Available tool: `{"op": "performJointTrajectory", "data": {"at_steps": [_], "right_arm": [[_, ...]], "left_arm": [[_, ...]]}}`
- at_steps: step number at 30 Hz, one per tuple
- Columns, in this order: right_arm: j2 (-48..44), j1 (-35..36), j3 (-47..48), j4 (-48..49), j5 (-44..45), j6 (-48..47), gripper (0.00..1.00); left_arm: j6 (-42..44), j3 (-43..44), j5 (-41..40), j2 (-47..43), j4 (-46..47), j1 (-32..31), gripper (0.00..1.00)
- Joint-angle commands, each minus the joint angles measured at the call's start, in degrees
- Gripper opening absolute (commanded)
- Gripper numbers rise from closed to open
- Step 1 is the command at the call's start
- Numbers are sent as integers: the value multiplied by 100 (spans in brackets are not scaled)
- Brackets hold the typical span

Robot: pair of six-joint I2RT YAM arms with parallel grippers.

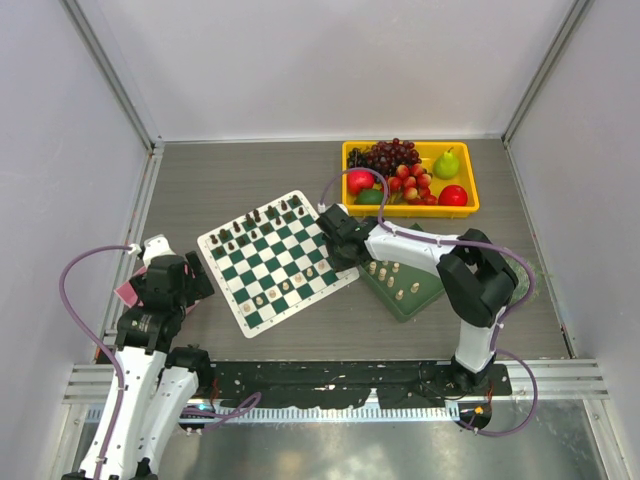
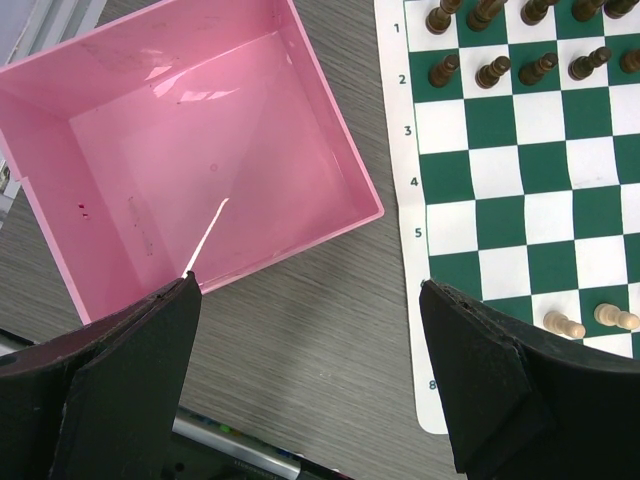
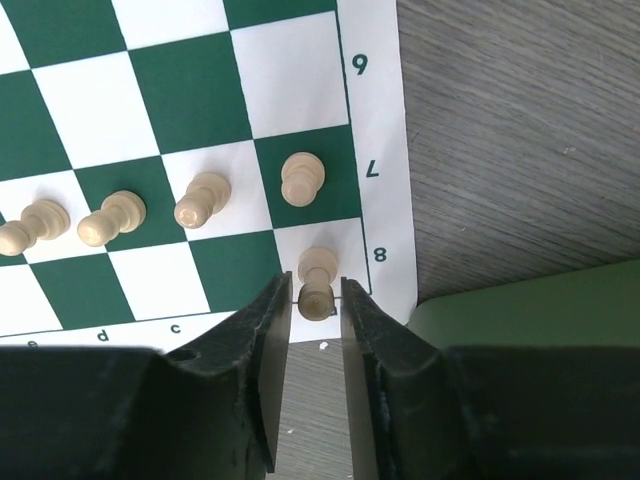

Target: Set up the chess pieces on the board

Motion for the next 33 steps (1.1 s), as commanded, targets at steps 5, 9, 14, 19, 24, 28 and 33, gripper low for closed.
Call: {"op": "performJointTrajectory", "data": {"at_steps": [5,9,14,19,24,28,33], "right_arm": [[-626,1,234,-93,98,-18,42],[-1311,1,120,-172,326,-10,46],[-2294,-156,-414,-208,722,122,48],[-3130,-675,-1197,-340,925,526,49],[-4045,-1693,-2233,-357,653,685,49],[-4292,-2055,-2525,-567,591,658,49],[-3933,-2108,-2631,-656,459,737,49]], "left_arm": [[-13,94,13,-44,172,41,99],[-4,85,22,-44,181,41,99],[13,94,40,-35,181,32,99],[13,85,40,-44,190,32,99],[13,85,57,-44,190,32,99],[22,85,75,-27,207,41,99],[31,85,84,-27,207,32,99]]}}
